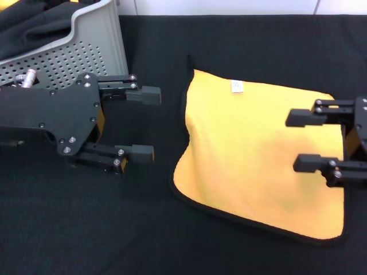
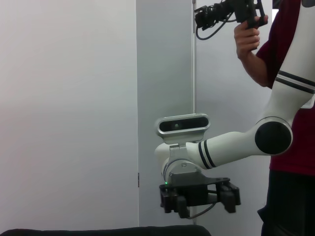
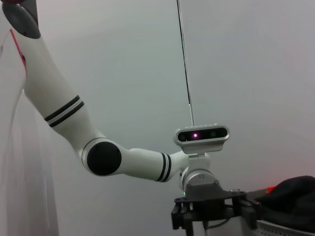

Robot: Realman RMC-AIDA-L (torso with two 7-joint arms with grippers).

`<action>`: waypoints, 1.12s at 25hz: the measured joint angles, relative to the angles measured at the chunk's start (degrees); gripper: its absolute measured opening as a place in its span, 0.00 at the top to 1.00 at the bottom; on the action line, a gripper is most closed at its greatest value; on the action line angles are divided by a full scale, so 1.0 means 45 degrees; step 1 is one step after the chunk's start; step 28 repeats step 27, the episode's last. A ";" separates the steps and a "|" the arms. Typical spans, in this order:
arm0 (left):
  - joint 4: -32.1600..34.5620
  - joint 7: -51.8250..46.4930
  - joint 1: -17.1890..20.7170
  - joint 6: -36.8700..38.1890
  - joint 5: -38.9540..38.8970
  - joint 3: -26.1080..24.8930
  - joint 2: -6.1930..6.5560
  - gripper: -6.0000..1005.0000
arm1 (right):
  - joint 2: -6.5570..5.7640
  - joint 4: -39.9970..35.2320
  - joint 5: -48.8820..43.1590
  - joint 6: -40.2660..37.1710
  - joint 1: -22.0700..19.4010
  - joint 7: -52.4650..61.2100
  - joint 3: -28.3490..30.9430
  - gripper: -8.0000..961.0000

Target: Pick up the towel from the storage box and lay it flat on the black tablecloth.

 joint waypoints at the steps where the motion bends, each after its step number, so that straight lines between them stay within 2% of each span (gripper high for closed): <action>1: -0.0001 0.0002 0.0002 0.0007 -0.0002 0.0000 0.0000 0.20 | -0.0001 0.0168 0.0000 0.0102 0.0114 -0.0145 -0.0003 0.40; 10: -0.0004 -0.0142 0.0029 0.0032 -0.0011 -0.0001 0.0077 0.20 | 0.0008 0.1168 0.0051 0.0922 0.0826 -0.0944 -0.0602 0.40; 28: -0.0003 -0.0051 0.0032 -0.0013 -0.0010 -0.0205 0.0058 0.20 | -0.0006 0.1204 0.0026 0.1044 0.0877 -0.0928 -0.0648 0.40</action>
